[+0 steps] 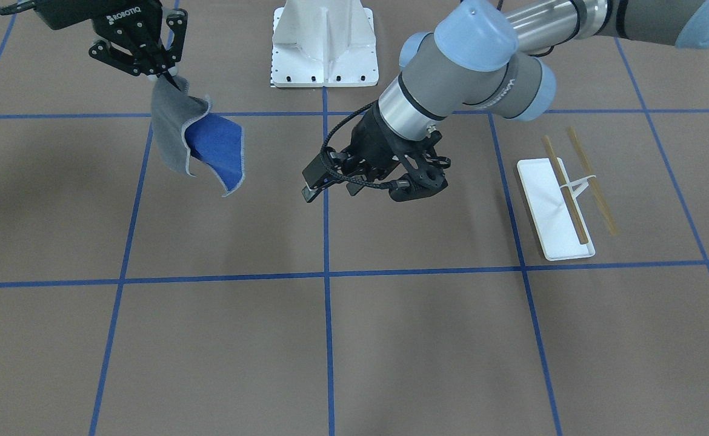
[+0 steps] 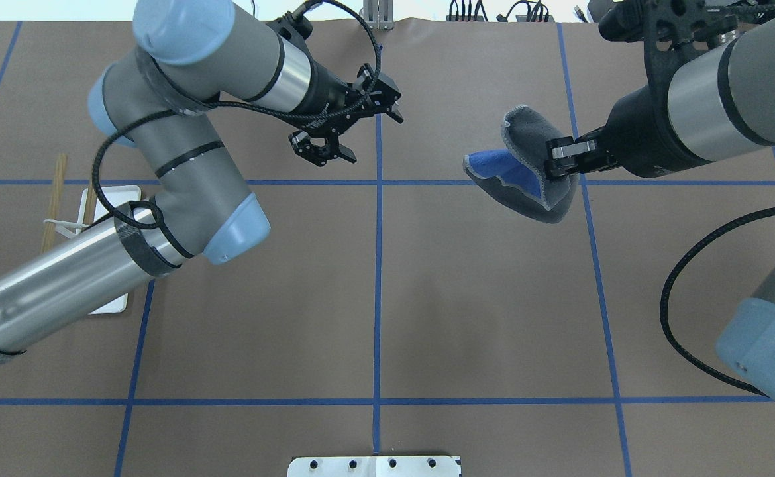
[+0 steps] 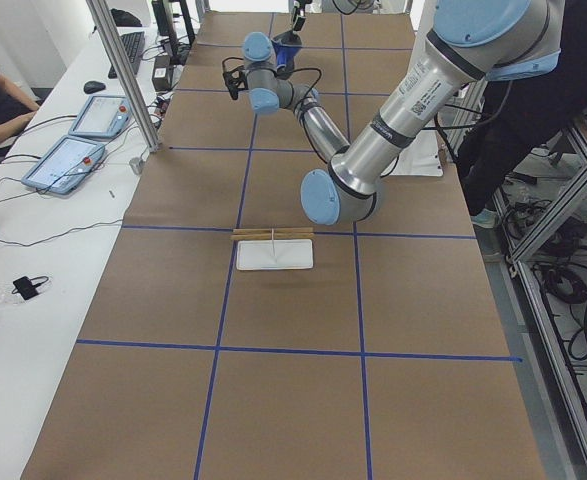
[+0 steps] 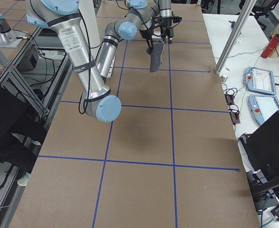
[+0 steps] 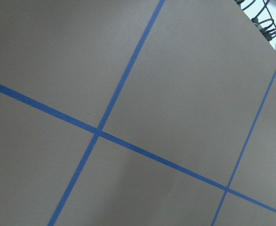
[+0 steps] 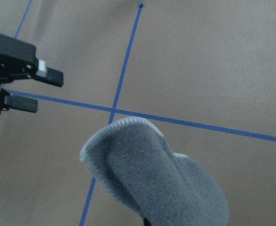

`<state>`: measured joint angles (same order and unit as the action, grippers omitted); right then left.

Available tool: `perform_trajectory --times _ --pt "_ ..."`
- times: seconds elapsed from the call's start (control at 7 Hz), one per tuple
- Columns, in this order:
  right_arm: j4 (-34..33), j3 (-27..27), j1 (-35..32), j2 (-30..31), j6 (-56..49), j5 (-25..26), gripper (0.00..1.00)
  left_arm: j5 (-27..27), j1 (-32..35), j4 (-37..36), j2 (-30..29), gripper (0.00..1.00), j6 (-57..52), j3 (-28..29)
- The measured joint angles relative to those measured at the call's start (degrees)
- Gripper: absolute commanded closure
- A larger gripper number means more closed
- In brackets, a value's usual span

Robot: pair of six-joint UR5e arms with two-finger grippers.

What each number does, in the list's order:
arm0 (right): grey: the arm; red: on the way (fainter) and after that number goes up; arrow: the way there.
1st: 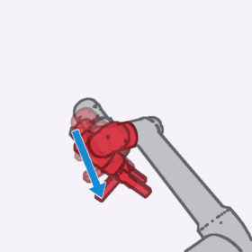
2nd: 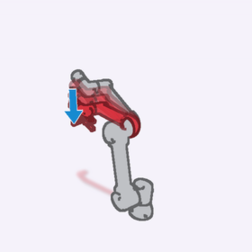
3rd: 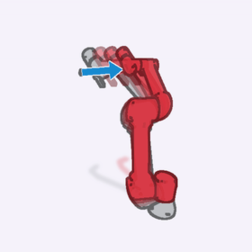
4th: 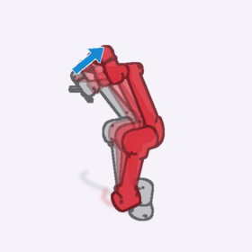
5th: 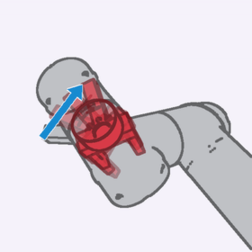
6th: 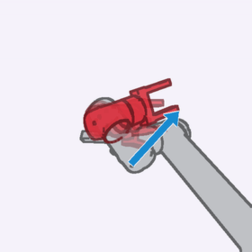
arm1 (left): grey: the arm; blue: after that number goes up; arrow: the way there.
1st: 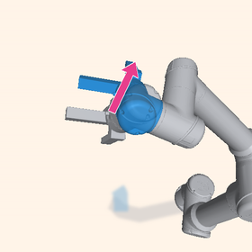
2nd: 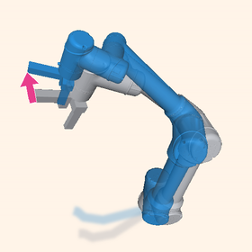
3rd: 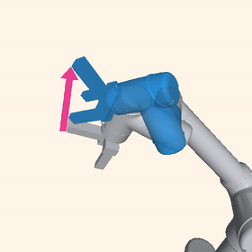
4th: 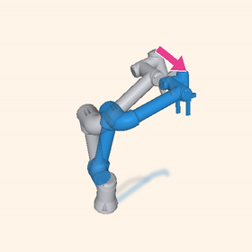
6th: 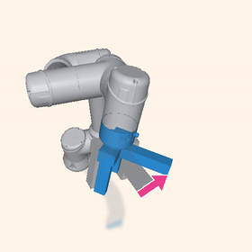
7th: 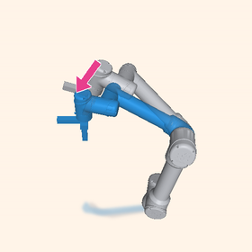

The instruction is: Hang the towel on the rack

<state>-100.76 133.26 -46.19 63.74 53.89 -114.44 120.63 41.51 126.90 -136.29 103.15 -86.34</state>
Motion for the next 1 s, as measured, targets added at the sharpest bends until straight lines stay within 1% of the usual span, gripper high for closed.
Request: perform_trajectory --times 0.14,0.29,0.57,1.0 --pt "1.64 0.24 0.65 -0.13 1.67 1.23 1.00 -2.21 -1.83 3.79 -0.10 0.04 0.66 0.92" --pt "2.49 0.38 1.13 -0.17 2.62 2.09 1.00 -3.24 -2.54 6.57 -0.04 0.02 -0.20 1.22" --pt "2.89 0.54 1.48 -0.19 3.09 2.83 1.00 -5.01 -3.06 10.34 -0.31 0.02 -1.90 1.36" --pt "2.97 1.10 1.53 -0.14 3.17 3.02 1.00 -8.13 -4.42 10.87 -3.00 0.02 9.89 1.32"
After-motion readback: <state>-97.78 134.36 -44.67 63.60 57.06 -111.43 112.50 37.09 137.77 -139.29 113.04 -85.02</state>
